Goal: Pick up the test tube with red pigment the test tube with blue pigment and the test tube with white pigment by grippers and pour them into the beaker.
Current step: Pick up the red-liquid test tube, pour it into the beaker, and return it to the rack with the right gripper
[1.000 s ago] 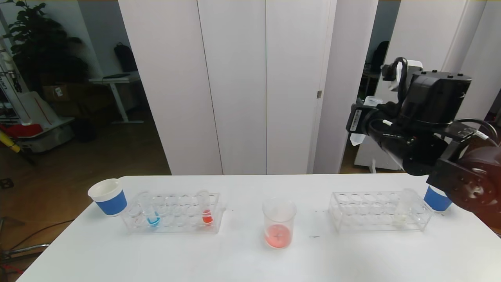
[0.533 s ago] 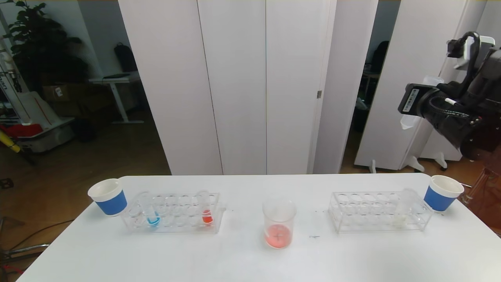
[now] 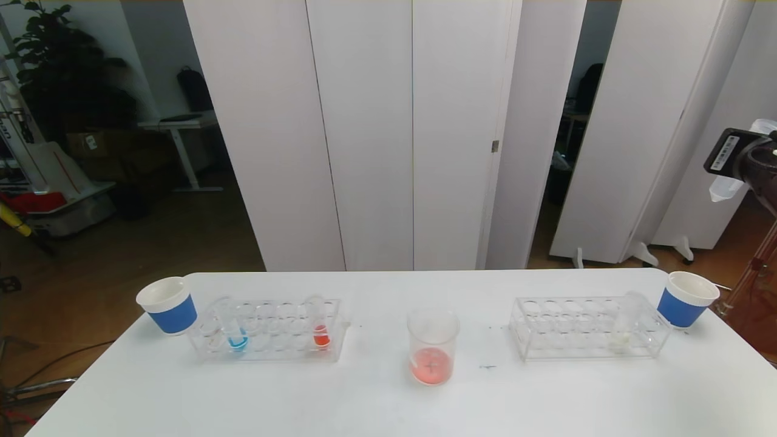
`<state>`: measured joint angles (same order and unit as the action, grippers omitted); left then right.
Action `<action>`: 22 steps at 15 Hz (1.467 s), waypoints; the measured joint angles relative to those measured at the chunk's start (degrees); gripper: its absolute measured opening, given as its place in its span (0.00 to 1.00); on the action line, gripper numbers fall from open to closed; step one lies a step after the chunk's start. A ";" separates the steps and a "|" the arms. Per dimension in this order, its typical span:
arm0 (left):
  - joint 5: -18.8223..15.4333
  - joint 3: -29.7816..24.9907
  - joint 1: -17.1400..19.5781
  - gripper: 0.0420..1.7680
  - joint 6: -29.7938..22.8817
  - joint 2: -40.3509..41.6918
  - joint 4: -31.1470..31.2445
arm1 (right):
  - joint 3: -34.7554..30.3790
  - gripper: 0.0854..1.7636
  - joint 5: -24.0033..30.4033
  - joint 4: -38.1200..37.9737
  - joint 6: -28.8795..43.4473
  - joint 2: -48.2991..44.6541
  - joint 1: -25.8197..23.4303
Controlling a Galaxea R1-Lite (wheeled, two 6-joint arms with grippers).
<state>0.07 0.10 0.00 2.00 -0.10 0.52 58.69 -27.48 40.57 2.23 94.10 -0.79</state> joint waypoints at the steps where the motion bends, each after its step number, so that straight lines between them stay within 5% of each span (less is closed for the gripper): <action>1: -0.02 0.00 0.00 0.99 0.00 0.00 0.00 | -0.52 0.31 1.11 0.20 0.07 0.13 -2.40; 8: 0.00 0.00 0.00 0.99 -0.02 0.00 0.00 | -6.75 0.31 7.33 12.32 0.88 6.28 -13.86; 22: 0.00 0.00 0.00 0.99 0.00 0.00 -0.01 | -7.89 0.31 6.95 24.39 4.16 25.88 -13.31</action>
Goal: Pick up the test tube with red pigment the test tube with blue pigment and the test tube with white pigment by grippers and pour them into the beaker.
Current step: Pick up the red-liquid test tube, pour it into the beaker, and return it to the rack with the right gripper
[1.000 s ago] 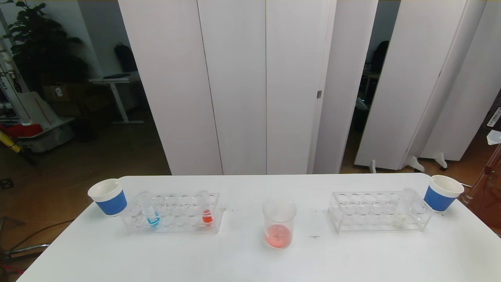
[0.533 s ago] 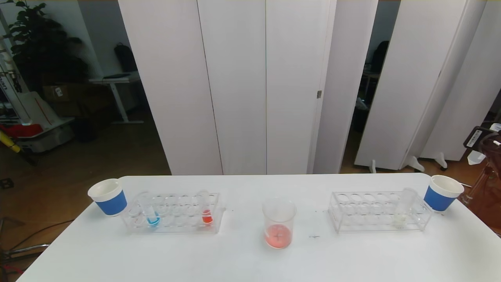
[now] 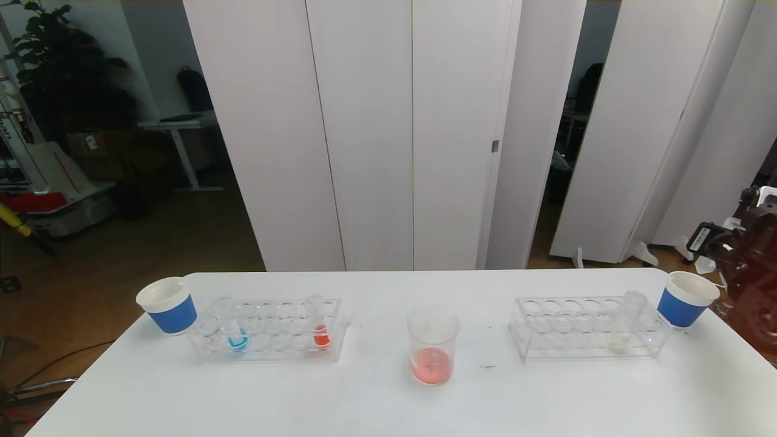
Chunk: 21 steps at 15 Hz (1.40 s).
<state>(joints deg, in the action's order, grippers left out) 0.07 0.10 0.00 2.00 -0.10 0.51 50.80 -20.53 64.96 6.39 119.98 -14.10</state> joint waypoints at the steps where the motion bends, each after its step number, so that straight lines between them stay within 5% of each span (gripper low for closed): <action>1: 0.00 0.00 0.00 0.99 0.00 0.00 0.00 | -0.11 0.31 -0.09 0.06 0.02 1.13 0.28; 14: 0.00 0.00 0.00 0.99 0.00 0.00 0.01 | -2.24 0.31 -0.52 2.56 -0.63 7.86 -0.11; 16: 0.00 0.00 0.00 0.99 0.00 0.00 0.01 | -2.34 0.49 -0.52 2.60 -0.63 7.84 -0.11; 18: 0.00 0.00 0.00 0.99 0.00 0.00 0.01 | -2.32 0.89 -0.46 2.58 -0.59 7.67 -0.02; 19: 0.00 0.00 0.00 0.99 0.00 0.00 0.00 | -2.45 0.98 -0.46 2.51 -0.55 7.45 0.11; 21: 0.00 0.00 0.00 0.99 -0.02 0.00 0.00 | -2.84 0.99 -0.37 2.40 -0.57 6.79 0.24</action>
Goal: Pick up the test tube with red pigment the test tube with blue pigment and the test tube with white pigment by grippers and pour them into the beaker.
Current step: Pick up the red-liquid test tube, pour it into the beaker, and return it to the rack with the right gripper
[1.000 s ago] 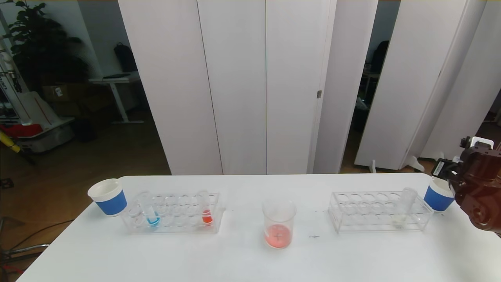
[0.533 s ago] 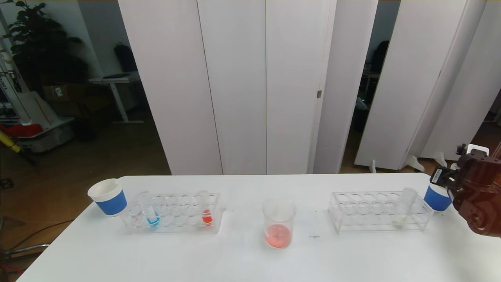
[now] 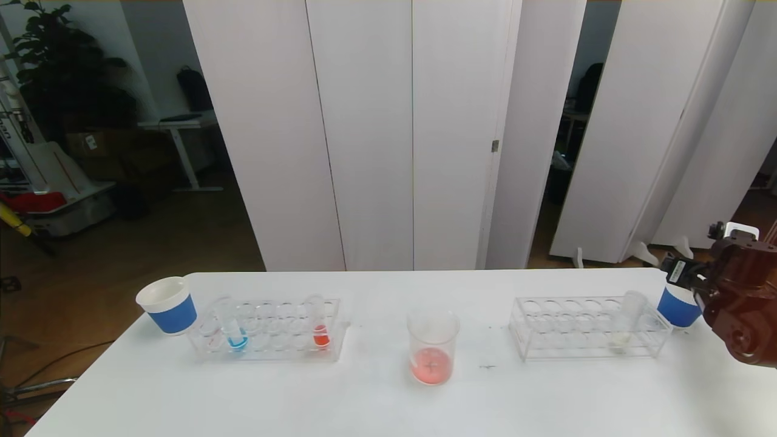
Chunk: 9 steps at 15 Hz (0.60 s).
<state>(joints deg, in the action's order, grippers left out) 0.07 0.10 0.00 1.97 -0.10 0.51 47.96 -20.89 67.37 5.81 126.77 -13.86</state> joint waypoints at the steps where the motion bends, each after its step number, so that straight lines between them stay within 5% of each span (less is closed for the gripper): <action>1: 0.00 0.00 0.00 0.99 0.02 0.00 0.00 | -0.17 0.99 0.00 -0.11 -0.37 -0.52 0.04; 5: 0.00 0.00 0.00 0.99 0.02 0.00 0.01 | -0.30 0.99 0.54 -1.40 -4.33 -4.96 -0.02; 9: 0.00 0.00 0.00 0.99 0.02 0.00 0.01 | 1.01 0.99 4.36 -11.56 -6.41 -14.04 0.09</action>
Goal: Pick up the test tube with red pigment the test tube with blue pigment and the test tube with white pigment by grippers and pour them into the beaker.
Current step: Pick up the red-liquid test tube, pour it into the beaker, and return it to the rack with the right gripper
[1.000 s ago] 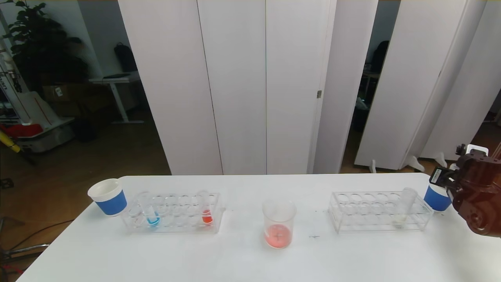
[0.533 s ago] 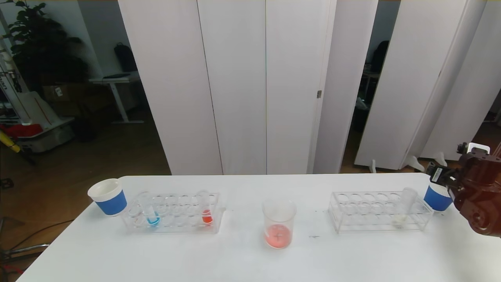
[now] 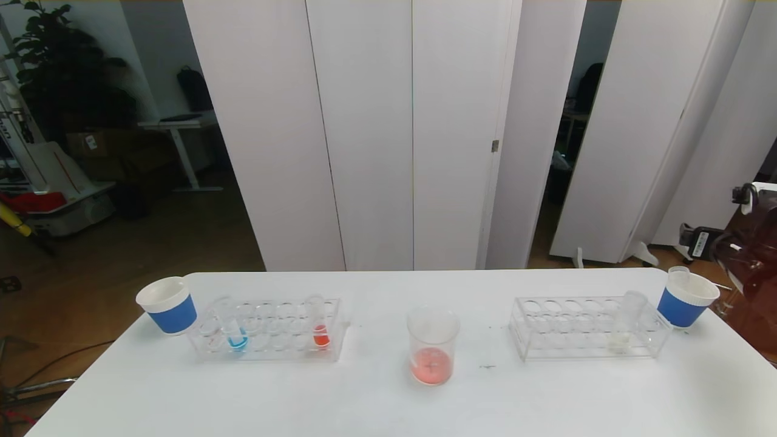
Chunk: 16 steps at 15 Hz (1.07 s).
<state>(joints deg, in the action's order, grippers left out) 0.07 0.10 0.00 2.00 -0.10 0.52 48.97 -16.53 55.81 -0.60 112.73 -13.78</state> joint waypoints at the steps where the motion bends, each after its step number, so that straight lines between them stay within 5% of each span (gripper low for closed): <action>1: 0.00 0.00 0.00 0.99 0.00 0.00 0.00 | 0.15 0.99 0.99 -2.83 -0.04 -2.61 0.11; 9: 0.00 0.00 0.00 0.99 0.00 0.00 0.00 | -2.22 0.99 6.45 -17.42 -0.88 -26.87 1.02; 16: -0.02 0.00 0.00 0.99 0.00 0.00 0.00 | -5.29 0.99 14.64 -44.11 -3.12 -58.69 2.82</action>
<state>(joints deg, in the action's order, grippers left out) 0.05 0.10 0.00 2.00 -0.10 0.52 43.68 -1.89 11.70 -3.72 54.04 -10.96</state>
